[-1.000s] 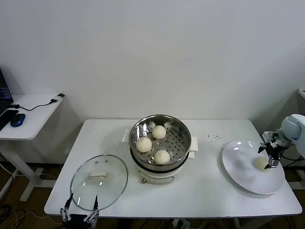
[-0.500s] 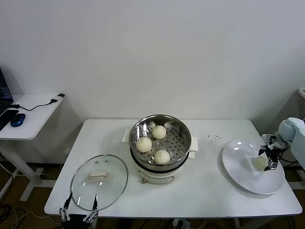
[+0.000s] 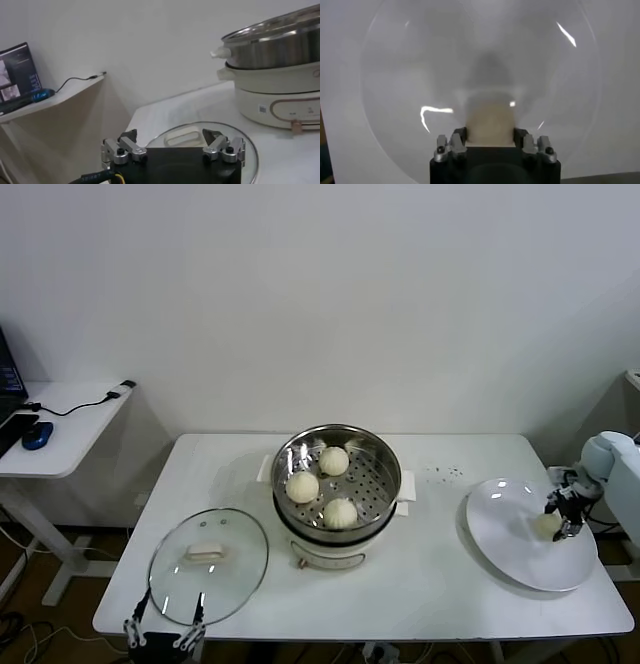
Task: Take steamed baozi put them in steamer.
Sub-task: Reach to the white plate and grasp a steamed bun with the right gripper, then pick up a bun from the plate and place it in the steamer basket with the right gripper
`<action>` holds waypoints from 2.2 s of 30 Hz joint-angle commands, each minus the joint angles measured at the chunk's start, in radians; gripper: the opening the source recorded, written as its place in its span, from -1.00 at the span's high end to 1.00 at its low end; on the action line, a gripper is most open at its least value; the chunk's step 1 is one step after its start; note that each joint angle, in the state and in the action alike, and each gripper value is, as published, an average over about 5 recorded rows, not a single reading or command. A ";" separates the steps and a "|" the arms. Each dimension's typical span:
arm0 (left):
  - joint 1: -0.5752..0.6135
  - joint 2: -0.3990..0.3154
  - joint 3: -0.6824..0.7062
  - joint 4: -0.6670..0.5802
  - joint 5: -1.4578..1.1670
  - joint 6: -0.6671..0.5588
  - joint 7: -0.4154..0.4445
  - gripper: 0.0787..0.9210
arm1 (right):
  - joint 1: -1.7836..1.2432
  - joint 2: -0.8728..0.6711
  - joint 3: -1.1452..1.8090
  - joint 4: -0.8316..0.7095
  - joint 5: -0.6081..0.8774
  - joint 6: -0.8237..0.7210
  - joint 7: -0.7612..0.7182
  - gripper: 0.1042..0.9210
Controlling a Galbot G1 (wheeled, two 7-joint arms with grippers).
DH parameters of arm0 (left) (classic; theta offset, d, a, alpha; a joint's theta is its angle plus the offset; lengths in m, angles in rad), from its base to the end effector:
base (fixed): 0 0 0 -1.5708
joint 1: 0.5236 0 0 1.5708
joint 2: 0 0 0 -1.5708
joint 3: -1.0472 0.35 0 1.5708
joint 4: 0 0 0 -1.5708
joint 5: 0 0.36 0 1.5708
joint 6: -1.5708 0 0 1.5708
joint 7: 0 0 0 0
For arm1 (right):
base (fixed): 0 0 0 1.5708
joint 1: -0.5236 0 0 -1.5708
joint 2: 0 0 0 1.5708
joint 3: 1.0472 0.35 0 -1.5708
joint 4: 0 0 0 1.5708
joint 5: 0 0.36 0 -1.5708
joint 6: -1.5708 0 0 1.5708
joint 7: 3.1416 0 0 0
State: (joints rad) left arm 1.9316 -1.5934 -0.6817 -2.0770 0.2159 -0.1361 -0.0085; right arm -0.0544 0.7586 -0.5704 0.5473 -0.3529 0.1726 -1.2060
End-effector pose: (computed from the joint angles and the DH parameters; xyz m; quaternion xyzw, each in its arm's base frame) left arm 0.0605 0.0456 -0.3524 0.0412 -0.9795 -0.1506 0.1275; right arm 0.5269 -0.3627 -0.2411 0.4447 -0.5232 0.4925 0.5348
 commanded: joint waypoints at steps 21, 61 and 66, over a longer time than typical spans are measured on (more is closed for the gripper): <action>-0.001 0.011 0.029 0.005 0.001 -0.022 0.003 -0.77 | 0.767 0.058 -0.849 0.431 0.787 -0.312 -0.007 -0.16; -0.032 0.039 0.045 0.029 -0.018 -0.010 0.024 -0.77 | 0.772 0.570 -1.253 0.505 1.155 -0.455 0.167 -0.17; -0.042 0.036 0.042 0.031 -0.015 -0.003 0.027 -0.77 | 0.743 0.569 -1.248 0.504 1.149 -0.457 0.181 -0.18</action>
State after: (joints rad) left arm 1.8924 -1.5549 -0.6399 -2.0478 0.2005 -0.1421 0.0173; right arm 0.7311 1.3011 -1.7913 1.0524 0.7931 -0.2779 -1.0441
